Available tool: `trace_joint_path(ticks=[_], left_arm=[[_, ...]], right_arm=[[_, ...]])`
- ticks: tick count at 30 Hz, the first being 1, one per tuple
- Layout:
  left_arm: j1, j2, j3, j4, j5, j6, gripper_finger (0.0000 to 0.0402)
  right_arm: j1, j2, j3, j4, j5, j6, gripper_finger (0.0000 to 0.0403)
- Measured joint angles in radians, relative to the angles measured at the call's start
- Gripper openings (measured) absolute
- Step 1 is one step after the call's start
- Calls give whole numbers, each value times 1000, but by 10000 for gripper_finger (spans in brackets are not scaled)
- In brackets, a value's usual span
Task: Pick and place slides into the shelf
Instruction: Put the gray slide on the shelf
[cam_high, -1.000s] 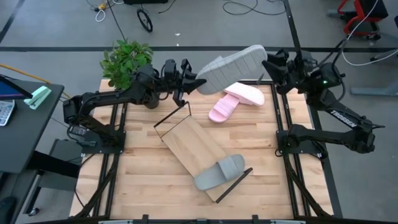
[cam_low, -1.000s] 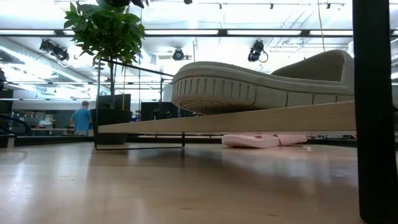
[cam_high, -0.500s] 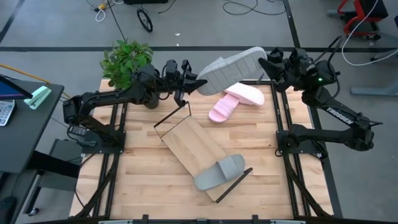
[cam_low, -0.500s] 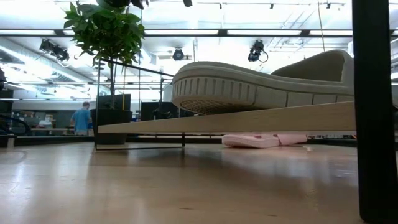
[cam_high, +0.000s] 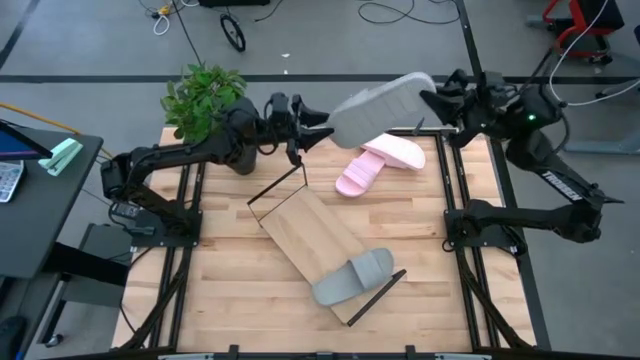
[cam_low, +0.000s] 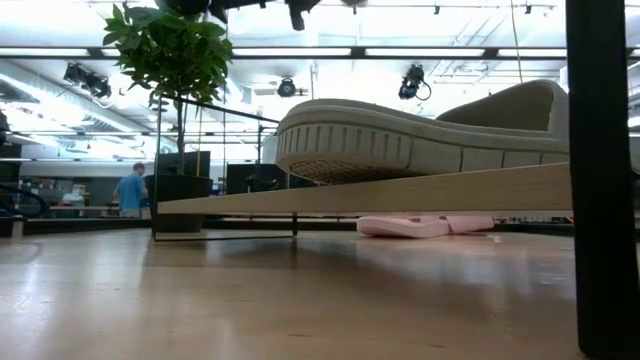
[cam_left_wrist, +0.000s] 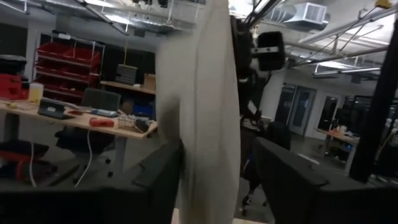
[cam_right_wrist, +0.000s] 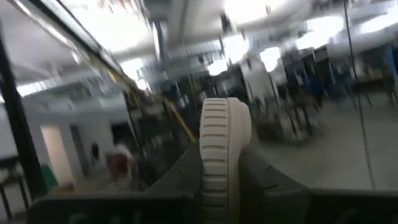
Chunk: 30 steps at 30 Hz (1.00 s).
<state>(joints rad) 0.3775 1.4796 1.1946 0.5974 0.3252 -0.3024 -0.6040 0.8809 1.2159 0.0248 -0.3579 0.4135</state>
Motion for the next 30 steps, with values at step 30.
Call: trace_joint_path(ticks=[30], left_arm=[[-78,-207,-2,-553,-171,37,165]], right_arm=[[350,33,216,-918,453,-71,58]])
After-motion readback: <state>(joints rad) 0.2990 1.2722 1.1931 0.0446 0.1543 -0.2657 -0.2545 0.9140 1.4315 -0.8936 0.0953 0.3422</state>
